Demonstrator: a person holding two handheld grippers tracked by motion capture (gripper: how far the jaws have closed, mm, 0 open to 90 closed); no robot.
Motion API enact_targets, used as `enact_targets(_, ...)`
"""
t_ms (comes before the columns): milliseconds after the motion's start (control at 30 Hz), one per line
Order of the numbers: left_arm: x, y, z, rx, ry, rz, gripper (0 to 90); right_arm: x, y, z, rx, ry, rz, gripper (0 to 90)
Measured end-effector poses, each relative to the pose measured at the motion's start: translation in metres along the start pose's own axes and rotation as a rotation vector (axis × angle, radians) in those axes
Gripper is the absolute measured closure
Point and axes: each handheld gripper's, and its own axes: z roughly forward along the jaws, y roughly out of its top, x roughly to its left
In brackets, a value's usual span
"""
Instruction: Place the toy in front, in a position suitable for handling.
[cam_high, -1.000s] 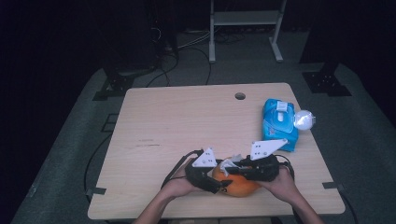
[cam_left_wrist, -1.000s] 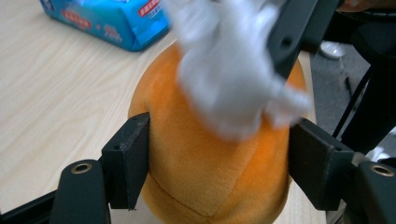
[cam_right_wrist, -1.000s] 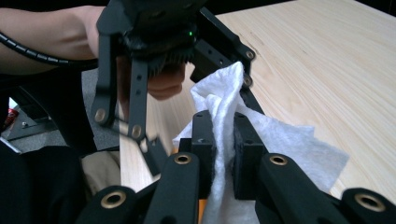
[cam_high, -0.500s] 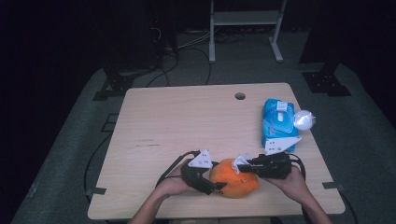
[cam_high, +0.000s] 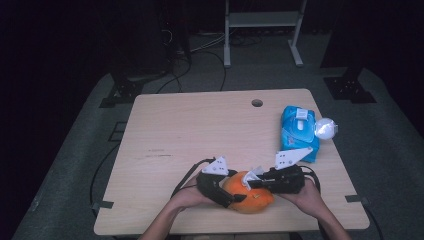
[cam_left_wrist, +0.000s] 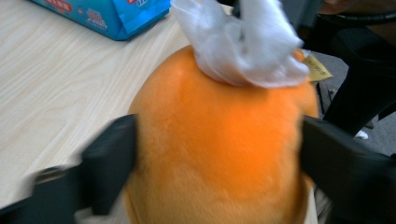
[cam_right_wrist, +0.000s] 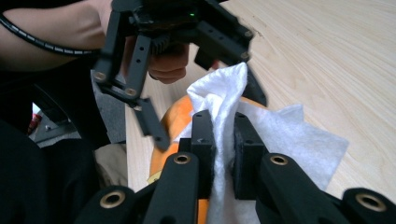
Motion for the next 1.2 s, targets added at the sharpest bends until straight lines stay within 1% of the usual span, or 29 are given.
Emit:
enact_targets(33,-0.002,0.003,-0.004,-0.007,0.026,0.027,32.3,-0.001,0.001,0.0,-0.005,-0.002,0.008,80.9)
enact_targets(67,-0.002,0.003,-0.004,-0.007,0.026,0.027,37.8,-0.002,0.002,-0.002,-0.011,-0.005,0.008,80.9)
enact_targets(100,-0.004,0.007,-0.008,-0.06,0.06,0.058,40.8,-0.003,0.004,-0.004,-0.023,-0.015,0.011,80.9)
enact_targets(133,-0.004,0.007,-0.008,-0.06,0.06,0.058,42.5,-0.003,0.004,-0.004,-0.023,-0.015,0.011,80.9)
enact_targets(167,-0.004,0.012,-0.012,-0.106,0.135,0.106,43.2,-0.004,0.01,-0.011,-0.05,-0.046,0.004,80.9)
enact_targets(200,-0.003,0.014,-0.014,-0.123,0.175,0.128,43.2,-0.005,0.013,-0.014,-0.066,-0.075,0.004,81.0)
enact_targets(233,-0.002,0.015,-0.015,-0.143,0.21,0.143,42.9,-0.006,0.015,-0.016,-0.084,-0.092,0.007,81.0)
enact_targets(300,-0.001,0.015,-0.016,-0.165,0.262,0.18,42.5,-0.011,0.016,-0.016,-0.118,-0.123,0.025,80.9)
enact_targets(333,-0.001,0.015,-0.016,-0.165,0.262,0.18,41.9,-0.011,0.016,-0.016,-0.118,-0.123,0.025,80.9)
enact_targets(367,0.0,0.013,-0.014,-0.168,0.277,0.195,41.9,-0.014,0.016,-0.015,-0.125,-0.127,0.037,80.9)
enact_targets(400,0.003,0.011,-0.012,-0.155,0.272,0.188,37.1,-0.021,0.012,-0.008,-0.104,-0.134,0.053,80.9)
enact_targets(433,0.011,0.004,-0.008,-0.127,0.224,0.12,31.1,-0.024,0.008,-0.003,-0.091,-0.128,0.064,81.0)
enact_targets(467,0.011,0.004,-0.008,-0.127,0.224,0.12,24.9,-0.024,0.008,-0.003,-0.091,-0.128,0.064,81.0)
enact_targets(500,0.016,0.002,-0.01,-0.135,0.188,0.048,20.3,-0.027,0.0,0.006,-0.078,-0.106,0.085,81.0)
enact_targets(533,0.016,0.002,-0.01,-0.135,0.188,0.048,17.1,-0.027,-0.002,0.009,-0.081,-0.091,0.092,81.0)
enact_targets(567,0.02,0.003,-0.015,-0.156,0.167,-0.018,14.2,-0.025,-0.001,0.012,-0.082,-0.084,0.087,81.0)
enact_targets(600,0.02,0.003,-0.015,-0.156,0.167,-0.018,13.0,-0.025,-0.001,0.012,-0.082,-0.084,0.087,81.0)
enact_targets(633,0.022,0.001,-0.016,-0.131,0.177,-0.037,13.2,-0.018,0.003,0.017,-0.067,-0.083,0.054,80.9)
enact_targets(667,0.022,0.001,-0.016,-0.131,0.177,-0.037,14.7,-0.018,0.003,0.017,-0.067,-0.083,0.054,80.9)
enact_targets(700,0.024,-0.005,-0.013,-0.09,0.169,-0.045,17.2,-0.011,0.007,0.022,-0.04,-0.092,0.021,80.8)
enact_targets(733,0.024,-0.008,-0.013,-0.088,0.162,-0.045,20.5,-0.009,0.007,0.024,-0.025,-0.097,0.006,80.8)
enact_targets(767,0.024,-0.008,-0.013,-0.088,0.162,-0.045,22.7,-0.009,0.007,0.023,-0.022,-0.092,0.004,80.9)
enact_targets(800,0.025,-0.01,-0.016,-0.075,0.16,-0.04,23.7,-0.01,0.006,0.021,-0.028,-0.086,0.012,80.8)
enact_targets(867,0.026,-0.011,-0.017,-0.069,0.154,-0.043,24.0,-0.012,0.004,0.018,-0.036,-0.081,0.019,80.8)
enact_targets(900,0.029,-0.014,-0.019,-0.069,0.148,-0.055,24.2,-0.016,0.0,0.012,-0.046,-0.08,0.038,80.8)
enact_targets(967,0.032,-0.017,-0.021,-0.076,0.138,-0.066,24.1,-0.021,-0.007,0.005,-0.057,-0.081,0.065,80.7)
enact_targets(1033,0.033,-0.019,-0.023,-0.077,0.135,-0.07,24.0,-0.026,-0.013,0.0,-0.06,-0.067,0.094,80.7)
enact_targets(1133,0.034,-0.02,-0.024,-0.074,0.136,-0.072,23.8,-0.027,-0.016,-0.003,-0.05,-0.069,0.098,80.7)
enact_targets(1200,0.033,-0.02,-0.023,-0.072,0.131,-0.069,23.4,-0.027,-0.019,-0.005,-0.035,-0.052,0.102,80.7)
